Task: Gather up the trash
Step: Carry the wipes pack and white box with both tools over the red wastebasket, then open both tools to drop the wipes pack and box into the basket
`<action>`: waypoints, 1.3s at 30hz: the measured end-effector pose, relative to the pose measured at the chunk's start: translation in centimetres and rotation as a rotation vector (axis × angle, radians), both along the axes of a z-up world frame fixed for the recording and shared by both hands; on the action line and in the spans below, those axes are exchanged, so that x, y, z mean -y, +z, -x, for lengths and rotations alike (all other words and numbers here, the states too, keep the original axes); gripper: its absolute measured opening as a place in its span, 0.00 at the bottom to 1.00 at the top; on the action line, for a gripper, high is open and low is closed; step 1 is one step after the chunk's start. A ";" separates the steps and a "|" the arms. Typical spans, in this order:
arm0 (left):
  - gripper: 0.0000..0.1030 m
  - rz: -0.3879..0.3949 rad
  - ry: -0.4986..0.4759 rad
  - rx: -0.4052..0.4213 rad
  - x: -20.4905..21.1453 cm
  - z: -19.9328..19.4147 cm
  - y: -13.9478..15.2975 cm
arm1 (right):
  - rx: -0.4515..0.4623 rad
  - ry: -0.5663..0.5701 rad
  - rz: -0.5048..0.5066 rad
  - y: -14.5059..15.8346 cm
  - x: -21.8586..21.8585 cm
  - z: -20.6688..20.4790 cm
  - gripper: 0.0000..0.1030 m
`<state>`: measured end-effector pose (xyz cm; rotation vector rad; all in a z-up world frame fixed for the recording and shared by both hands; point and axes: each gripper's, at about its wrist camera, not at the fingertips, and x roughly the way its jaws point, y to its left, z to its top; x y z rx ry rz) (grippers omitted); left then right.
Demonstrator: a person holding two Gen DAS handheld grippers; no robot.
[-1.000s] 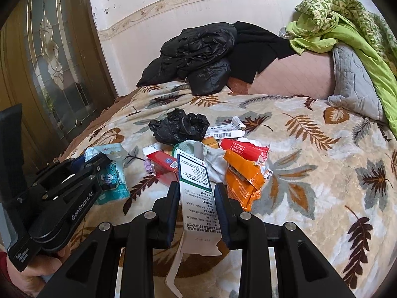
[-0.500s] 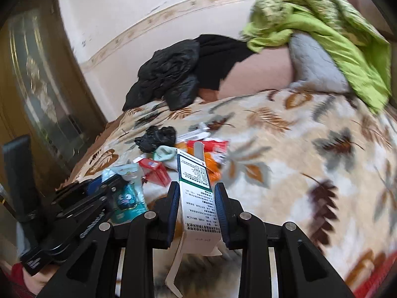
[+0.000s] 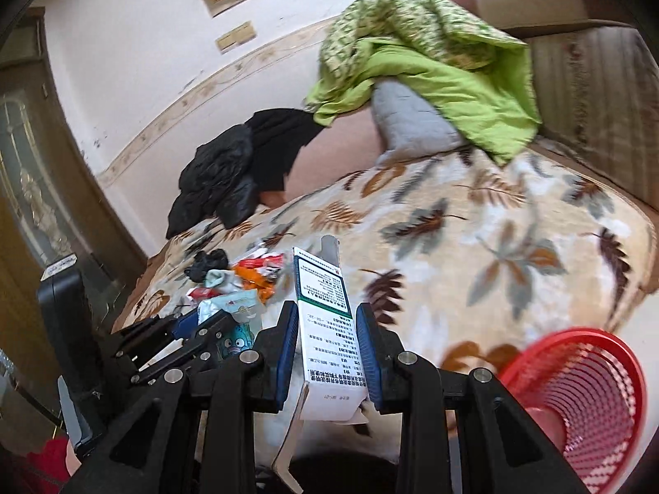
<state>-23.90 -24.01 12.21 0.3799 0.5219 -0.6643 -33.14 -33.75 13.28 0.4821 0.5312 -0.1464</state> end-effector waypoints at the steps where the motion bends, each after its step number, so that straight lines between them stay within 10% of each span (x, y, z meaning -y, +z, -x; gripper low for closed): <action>1: 0.16 -0.008 -0.014 0.003 0.6 0.5 -0.1 | -0.001 -0.010 -0.003 -0.1 0.4 0.6 0.30; 30: 0.16 -0.131 -0.222 0.019 10.1 7.5 -1.9 | -0.027 -0.220 -0.086 -3.4 7.6 10.9 0.30; 39: 0.16 -0.112 -0.400 -0.248 14.6 7.9 -2.1 | -0.077 -0.328 -0.092 -4.5 10.3 13.2 0.30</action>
